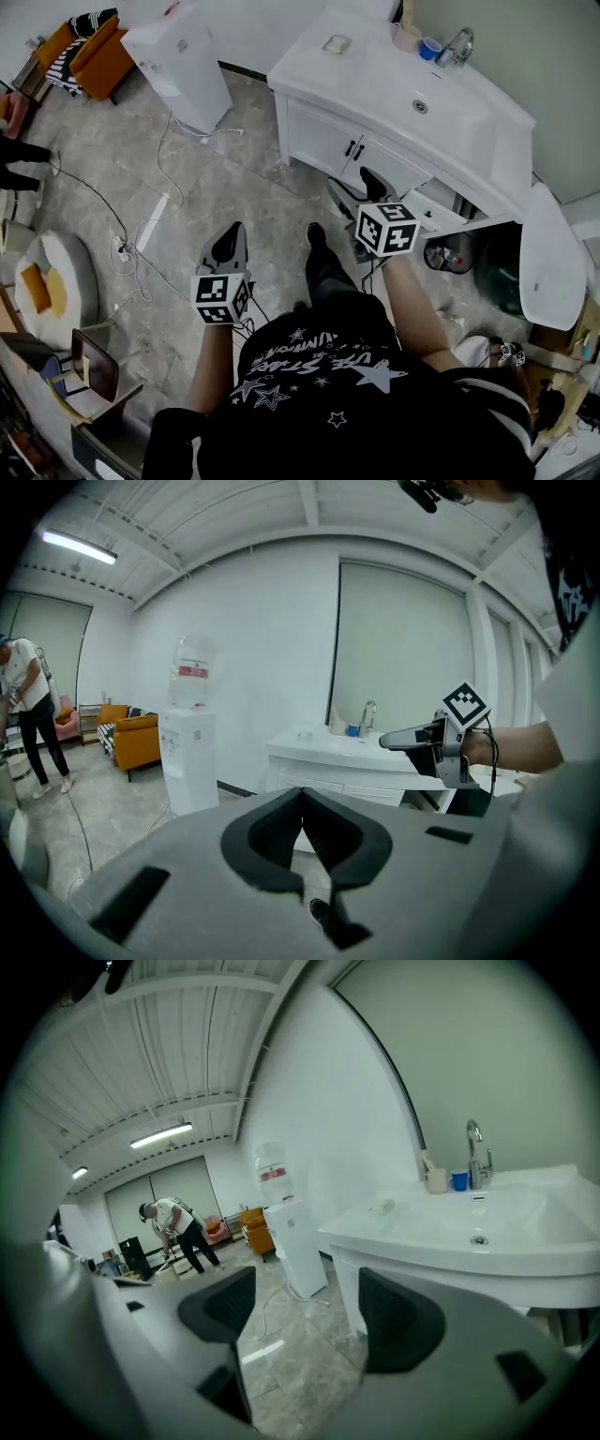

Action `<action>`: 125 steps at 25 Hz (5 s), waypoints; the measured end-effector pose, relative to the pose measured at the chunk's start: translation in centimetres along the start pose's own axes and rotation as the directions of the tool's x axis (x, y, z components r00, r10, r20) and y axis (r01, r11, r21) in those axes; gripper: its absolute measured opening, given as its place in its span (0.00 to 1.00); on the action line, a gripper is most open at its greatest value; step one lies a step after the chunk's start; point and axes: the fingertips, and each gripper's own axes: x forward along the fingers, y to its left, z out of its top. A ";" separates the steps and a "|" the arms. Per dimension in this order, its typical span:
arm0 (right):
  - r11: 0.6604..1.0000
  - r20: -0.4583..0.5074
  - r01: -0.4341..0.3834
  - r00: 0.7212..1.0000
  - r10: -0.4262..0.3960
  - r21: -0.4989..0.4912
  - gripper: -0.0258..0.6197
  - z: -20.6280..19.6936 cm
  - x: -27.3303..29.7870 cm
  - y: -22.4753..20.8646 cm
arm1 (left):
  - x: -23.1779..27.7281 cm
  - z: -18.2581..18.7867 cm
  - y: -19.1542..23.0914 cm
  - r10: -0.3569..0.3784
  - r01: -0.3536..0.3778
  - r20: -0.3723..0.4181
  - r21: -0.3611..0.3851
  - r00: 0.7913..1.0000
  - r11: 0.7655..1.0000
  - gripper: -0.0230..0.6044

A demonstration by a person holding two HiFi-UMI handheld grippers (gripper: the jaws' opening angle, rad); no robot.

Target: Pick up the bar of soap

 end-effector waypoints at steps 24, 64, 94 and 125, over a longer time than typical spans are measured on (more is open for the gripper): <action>0.993 -0.043 -0.066 0.997 0.070 0.094 0.66 11.4 18.0 -16.8 | 25.0 11.8 1.6 0.024 -0.022 -0.023 0.063 0.999 0.998 0.05; 0.794 -0.212 0.438 0.899 -0.383 0.422 0.48 17.3 36.3 -26.4 | 57.4 23.7 12.2 -0.511 0.541 -0.185 0.195 0.839 0.818 0.05; 0.644 -0.590 0.739 0.615 -0.523 0.198 0.34 14.0 43.5 -31.5 | 66.6 22.0 13.1 -0.693 0.750 -0.308 0.124 0.652 0.650 0.05; 0.703 -0.731 0.707 0.520 -0.442 0.078 0.33 13.8 44.2 -32.4 | 67.0 22.8 13.3 -0.701 0.755 -0.295 0.145 0.650 0.639 0.05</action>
